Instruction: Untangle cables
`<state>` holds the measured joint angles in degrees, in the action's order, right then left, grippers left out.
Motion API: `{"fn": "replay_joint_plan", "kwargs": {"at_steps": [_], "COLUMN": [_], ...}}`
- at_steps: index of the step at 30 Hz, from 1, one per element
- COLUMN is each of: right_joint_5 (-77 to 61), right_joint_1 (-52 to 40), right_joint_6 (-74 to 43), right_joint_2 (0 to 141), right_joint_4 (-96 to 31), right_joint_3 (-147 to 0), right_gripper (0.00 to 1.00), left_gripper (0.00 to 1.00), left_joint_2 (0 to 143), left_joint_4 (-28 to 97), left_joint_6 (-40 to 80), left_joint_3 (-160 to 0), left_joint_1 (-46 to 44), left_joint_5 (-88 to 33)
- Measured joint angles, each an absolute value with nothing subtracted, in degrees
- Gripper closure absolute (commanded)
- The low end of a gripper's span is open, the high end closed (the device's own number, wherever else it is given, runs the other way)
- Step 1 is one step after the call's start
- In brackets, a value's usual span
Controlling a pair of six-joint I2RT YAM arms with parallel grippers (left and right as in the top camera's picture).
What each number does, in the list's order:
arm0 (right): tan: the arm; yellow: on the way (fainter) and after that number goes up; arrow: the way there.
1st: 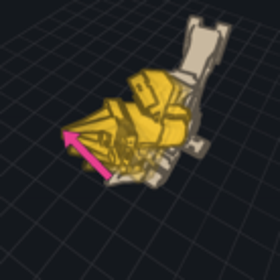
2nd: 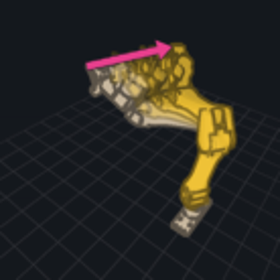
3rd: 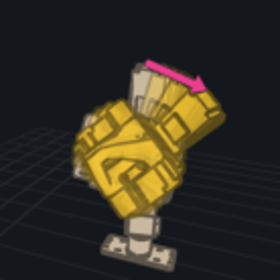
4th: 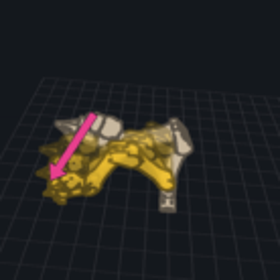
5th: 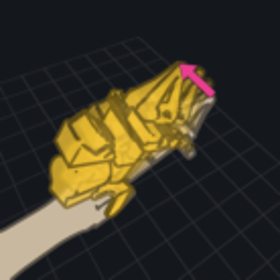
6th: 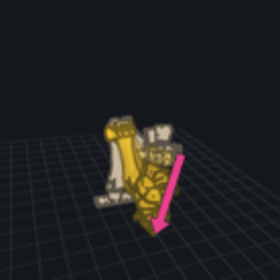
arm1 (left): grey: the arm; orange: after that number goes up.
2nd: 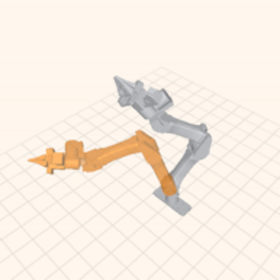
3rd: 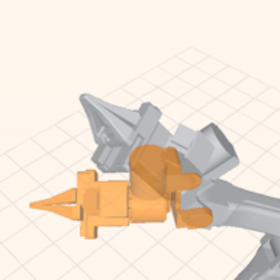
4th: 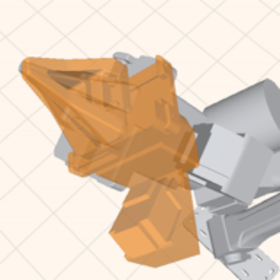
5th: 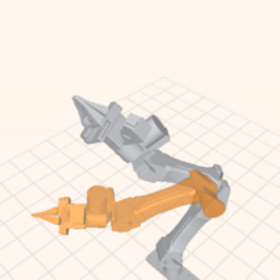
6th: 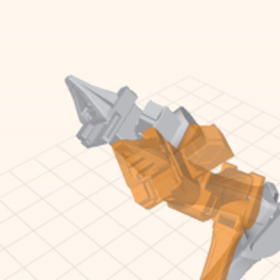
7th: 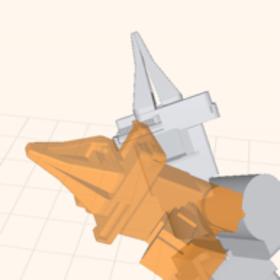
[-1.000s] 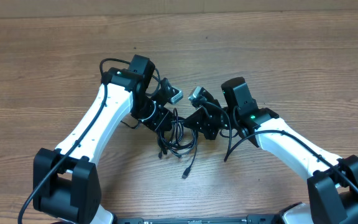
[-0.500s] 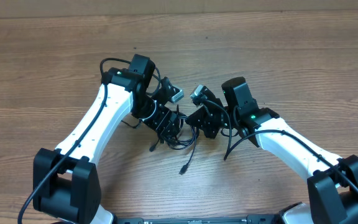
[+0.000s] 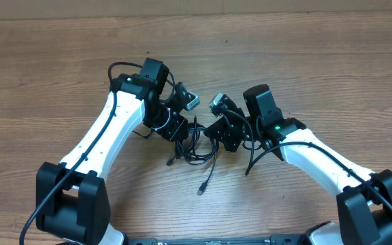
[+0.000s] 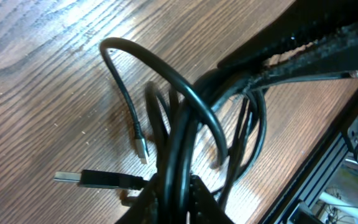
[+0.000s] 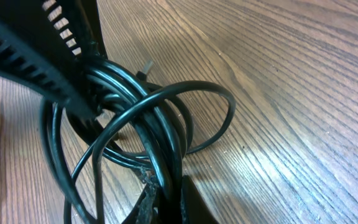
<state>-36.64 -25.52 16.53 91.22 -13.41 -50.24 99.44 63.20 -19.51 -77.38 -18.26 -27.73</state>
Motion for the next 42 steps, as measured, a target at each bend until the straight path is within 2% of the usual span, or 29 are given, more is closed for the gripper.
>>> {"fn": "replay_joint_plan", "kwargs": {"at_steps": [5,10,17,29,42], "right_joint_5": [-36.47,-34.70,-29.36,-25.87,-19.31], "right_joint_1": [-25.47,-25.54,-26.30,-26.79,-27.16], "right_joint_6": [16.53,14.79,6.55,-3.79,-17.67], "right_joint_2": [91.22,91.22,91.22,91.22,90.94], "right_joint_4": [-14.28,-15.64,-17.63,-19.38,-25.34], "right_joint_3": [-50.24,-50.26,-50.70,-51.11,-51.77], "right_gripper": [0.96,0.96,0.96,0.96,0.96], "left_gripper": [0.96,0.96,0.96,0.96,0.95], "left_joint_2": [99.44,99.44,99.44,99.44,99.46], "left_joint_4": [62.28,59.77,58.24,57.87,58.94], "left_joint_6": [-18.63,-11.22,1.52,13.39,31.40], "left_joint_3": [-77.38,-77.32,-77.32,-77.32,-77.32], "left_joint_1": [-18.28,-19.07,-20.27,-20.58,-21.04], "left_joint_5": [-27.33,-23.53,-17.54,-12.38,-3.14]}}
